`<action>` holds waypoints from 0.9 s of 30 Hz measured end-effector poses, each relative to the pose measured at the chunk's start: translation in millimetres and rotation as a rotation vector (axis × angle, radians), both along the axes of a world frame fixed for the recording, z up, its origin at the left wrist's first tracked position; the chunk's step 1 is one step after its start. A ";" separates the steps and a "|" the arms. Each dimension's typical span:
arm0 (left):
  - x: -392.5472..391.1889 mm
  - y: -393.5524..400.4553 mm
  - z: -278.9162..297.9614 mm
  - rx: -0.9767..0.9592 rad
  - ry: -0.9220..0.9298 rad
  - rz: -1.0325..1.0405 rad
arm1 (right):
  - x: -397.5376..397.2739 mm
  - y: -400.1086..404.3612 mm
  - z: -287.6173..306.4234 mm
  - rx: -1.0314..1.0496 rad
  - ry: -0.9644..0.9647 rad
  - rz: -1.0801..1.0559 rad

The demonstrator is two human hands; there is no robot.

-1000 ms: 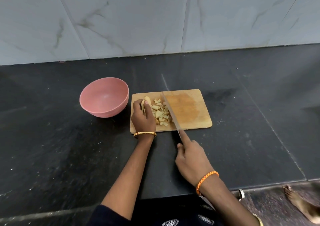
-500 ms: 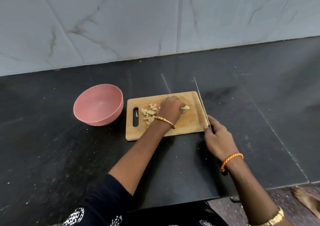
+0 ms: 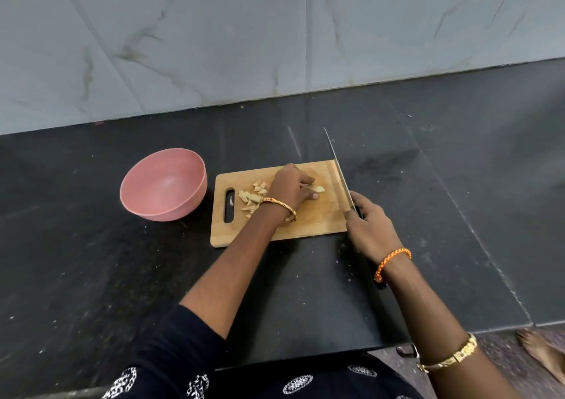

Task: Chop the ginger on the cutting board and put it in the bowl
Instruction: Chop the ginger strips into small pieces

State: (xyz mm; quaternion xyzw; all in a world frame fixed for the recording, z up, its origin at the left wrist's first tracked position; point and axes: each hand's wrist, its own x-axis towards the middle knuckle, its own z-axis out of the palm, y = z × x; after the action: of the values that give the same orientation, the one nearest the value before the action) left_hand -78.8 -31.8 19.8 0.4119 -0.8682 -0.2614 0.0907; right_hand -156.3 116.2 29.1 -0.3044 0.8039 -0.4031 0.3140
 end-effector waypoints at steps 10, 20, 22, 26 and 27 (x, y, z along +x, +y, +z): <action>-3.3 7.1 -1.3 -0.075 0.014 -0.003 | -11.4 -7.7 -2.4 -0.045 -0.016 0.068; 0.8 -6.1 4.2 -0.239 -0.242 -0.047 | -21.1 6.1 -8.7 -0.095 -0.104 0.067; -1.6 -7.5 5.9 -0.265 -0.257 -0.087 | -22.1 6.8 -7.5 -0.103 -0.110 0.070; -1.6 -7.0 11.7 -0.275 -0.201 -0.070 | -26.3 6.2 -4.4 -0.122 -0.130 0.066; -0.5 -5.4 14.0 -0.245 -0.149 -0.037 | -28.0 5.5 -3.9 -0.122 -0.130 0.062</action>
State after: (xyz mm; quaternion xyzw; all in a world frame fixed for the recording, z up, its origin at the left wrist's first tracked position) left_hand -79.3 -37.2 33.8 0.3999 -0.9054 -0.1239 0.0706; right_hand -184.3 121.7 25.2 -0.3211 0.7459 -0.4602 0.3588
